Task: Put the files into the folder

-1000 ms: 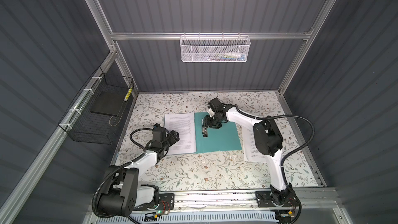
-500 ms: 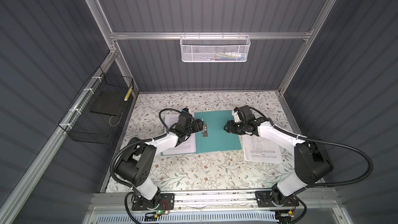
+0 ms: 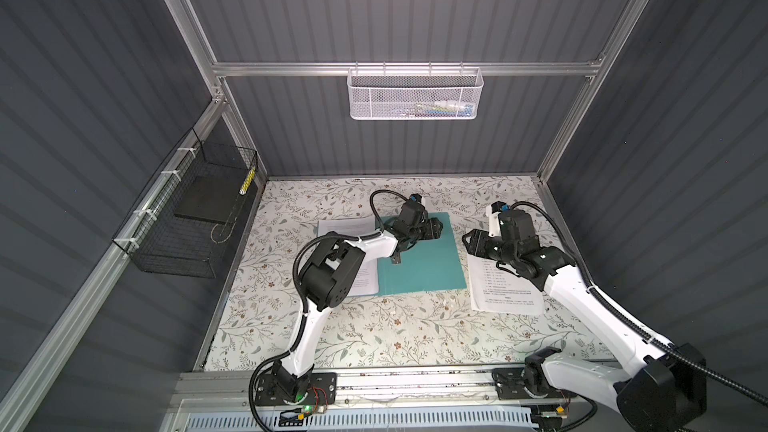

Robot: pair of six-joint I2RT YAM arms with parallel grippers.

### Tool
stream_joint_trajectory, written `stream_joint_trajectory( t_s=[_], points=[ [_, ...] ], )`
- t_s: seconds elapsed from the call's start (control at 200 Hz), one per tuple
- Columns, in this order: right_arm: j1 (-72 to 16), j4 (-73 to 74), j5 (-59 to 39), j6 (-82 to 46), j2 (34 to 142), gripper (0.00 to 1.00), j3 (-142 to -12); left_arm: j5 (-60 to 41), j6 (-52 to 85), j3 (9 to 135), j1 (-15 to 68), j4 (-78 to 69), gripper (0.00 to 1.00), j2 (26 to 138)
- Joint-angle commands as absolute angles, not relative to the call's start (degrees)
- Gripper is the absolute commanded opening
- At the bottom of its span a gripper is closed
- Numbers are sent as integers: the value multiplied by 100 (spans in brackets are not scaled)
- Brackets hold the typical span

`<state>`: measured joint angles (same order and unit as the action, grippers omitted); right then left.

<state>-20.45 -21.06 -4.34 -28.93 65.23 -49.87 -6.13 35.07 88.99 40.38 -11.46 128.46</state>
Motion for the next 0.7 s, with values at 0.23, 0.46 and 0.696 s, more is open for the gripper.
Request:
stream_joint_trajectory(
  t_s=[0.23,0.46,0.696],
  points=[
    [-1684,-1977,-580,-2878,6196,56,-4414,-1077,3633,10108,4202,-1112,72,13839],
    [-1323,-2059,-593,-2845,5830,56,-4309,-1200,3913,10673,4376,-1143,71,14397],
    [-1230,-2060,-593,-2892,5391,56,-4215,-1360,4194,11262,4535,-1085,70,14915]
  ],
)
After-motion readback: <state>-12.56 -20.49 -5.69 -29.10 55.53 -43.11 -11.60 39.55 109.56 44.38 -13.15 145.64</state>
